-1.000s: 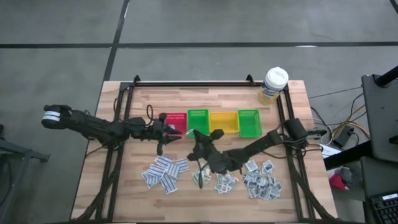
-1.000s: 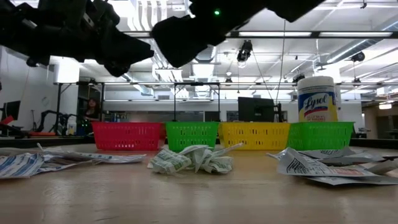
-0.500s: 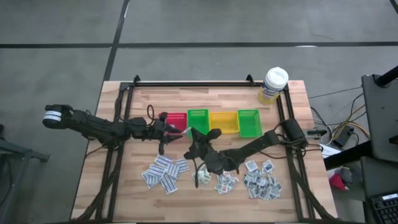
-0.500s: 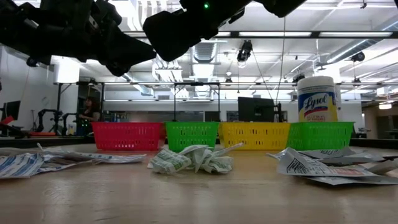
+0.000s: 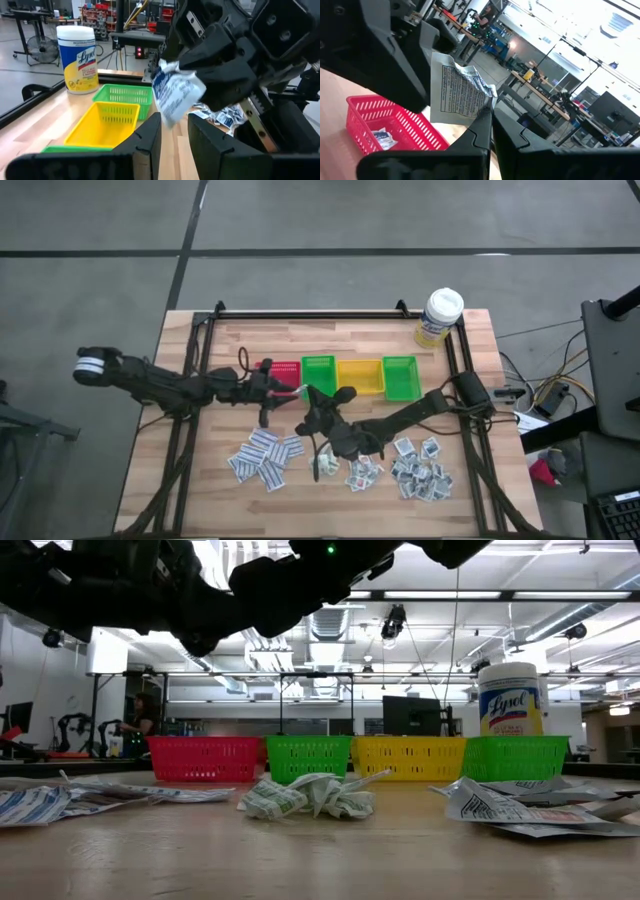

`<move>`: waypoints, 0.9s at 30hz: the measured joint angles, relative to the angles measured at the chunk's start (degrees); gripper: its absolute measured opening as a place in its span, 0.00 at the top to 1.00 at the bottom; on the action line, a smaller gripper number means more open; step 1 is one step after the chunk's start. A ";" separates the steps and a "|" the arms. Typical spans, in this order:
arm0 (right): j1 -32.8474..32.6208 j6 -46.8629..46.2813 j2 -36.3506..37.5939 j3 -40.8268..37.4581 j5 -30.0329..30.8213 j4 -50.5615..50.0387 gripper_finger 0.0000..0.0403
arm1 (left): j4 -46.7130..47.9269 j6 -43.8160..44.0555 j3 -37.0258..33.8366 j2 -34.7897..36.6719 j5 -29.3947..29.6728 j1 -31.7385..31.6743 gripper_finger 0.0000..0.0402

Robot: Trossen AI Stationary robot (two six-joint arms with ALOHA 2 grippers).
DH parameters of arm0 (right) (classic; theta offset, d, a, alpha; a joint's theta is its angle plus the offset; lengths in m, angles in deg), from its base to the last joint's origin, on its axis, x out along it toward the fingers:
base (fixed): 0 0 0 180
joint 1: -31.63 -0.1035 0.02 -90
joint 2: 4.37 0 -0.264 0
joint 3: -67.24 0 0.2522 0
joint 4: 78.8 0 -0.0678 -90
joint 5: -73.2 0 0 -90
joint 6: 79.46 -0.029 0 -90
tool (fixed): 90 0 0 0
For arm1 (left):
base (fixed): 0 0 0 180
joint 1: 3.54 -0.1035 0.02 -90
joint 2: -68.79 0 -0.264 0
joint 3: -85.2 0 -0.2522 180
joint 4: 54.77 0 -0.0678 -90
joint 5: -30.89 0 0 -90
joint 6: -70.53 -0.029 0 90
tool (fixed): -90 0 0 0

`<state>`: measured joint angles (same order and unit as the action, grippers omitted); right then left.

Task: Pick & Place First Aid Supplies
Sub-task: Put the alcohol pad into the red basket

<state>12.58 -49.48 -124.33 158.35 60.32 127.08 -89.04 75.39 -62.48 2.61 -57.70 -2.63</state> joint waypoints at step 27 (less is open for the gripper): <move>-0.28 0.20 0.09 -0.34 2.56 -0.44 0.98 | 0.04 0.28 4.04 -4.48 6.10 -0.02 0.82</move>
<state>12.30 -49.29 -124.24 158.00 62.88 126.64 -89.00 75.68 -58.45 -1.87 -51.60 -2.65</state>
